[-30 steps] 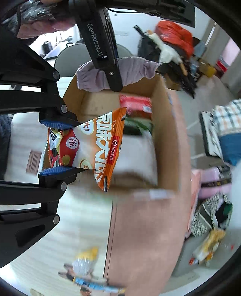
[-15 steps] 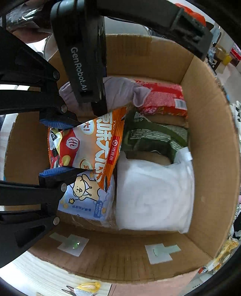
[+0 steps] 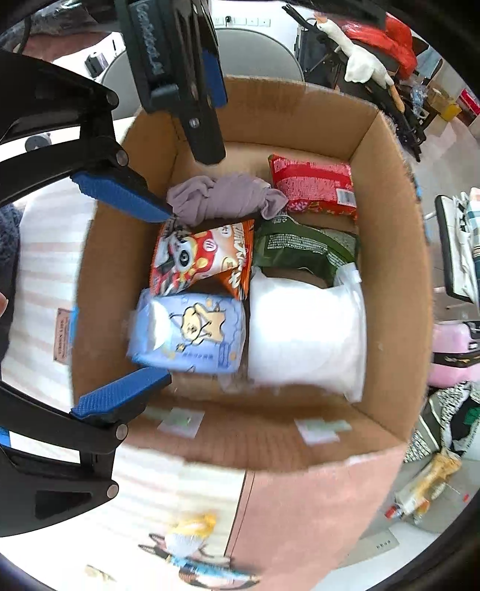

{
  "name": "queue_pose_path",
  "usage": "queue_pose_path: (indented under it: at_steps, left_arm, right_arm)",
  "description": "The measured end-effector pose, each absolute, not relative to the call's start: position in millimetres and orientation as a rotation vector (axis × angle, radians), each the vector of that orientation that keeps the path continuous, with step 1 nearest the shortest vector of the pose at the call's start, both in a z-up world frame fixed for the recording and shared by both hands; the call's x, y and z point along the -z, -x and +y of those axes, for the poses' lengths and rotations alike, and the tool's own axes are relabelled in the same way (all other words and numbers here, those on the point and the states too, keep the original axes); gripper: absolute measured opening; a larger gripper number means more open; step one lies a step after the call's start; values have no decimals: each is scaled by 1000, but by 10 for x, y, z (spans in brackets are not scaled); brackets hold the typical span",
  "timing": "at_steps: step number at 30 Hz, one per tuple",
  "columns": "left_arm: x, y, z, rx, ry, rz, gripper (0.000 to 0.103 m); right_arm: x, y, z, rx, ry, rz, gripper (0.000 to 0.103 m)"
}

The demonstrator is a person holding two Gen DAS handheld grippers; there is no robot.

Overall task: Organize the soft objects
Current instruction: 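Carry the sock and chip bag into the box and release them, then move both tools toward the silver sponge and blue tube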

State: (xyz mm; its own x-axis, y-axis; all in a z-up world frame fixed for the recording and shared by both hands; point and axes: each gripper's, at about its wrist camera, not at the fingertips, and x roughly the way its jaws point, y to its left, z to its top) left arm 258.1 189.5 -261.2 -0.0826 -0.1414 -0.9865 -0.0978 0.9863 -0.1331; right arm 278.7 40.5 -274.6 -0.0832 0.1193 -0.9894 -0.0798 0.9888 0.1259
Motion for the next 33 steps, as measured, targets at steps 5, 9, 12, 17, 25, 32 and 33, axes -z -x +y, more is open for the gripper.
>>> queue_pose_path:
  at_steps: [5,9,12,17,25,32,33]
  left_arm:
    - [2245,-2493,1881,-4,155,1536,83]
    - [2025,-2366,1832,-14,133,1475,83]
    - [1856,-2236,1783,-39,77,1435,92]
    - [1611,-2064,1794,-84,53,1363,102]
    - [1419,-1938,1748,-138,87,1324,102]
    - [1289,-2063,1135,-110,24,1292,102]
    - [1307,-2102,1026,-92,19,1295,102]
  right_arm:
    - [2399,-2587,347,-148,7,1584,83]
    - [2136,-2416,317,-155,32,1538,84]
    - [1940,-2294,285,-160,38,1504,93]
    - [1634,-2120,194,-166,12,1442,103]
    - [1453,-1988,44,-170,-12,1398,103]
    - [1461,-1951,-449,-159,-87,1394,103]
    - [1466,-1948,-563,-146,-98,1395,103]
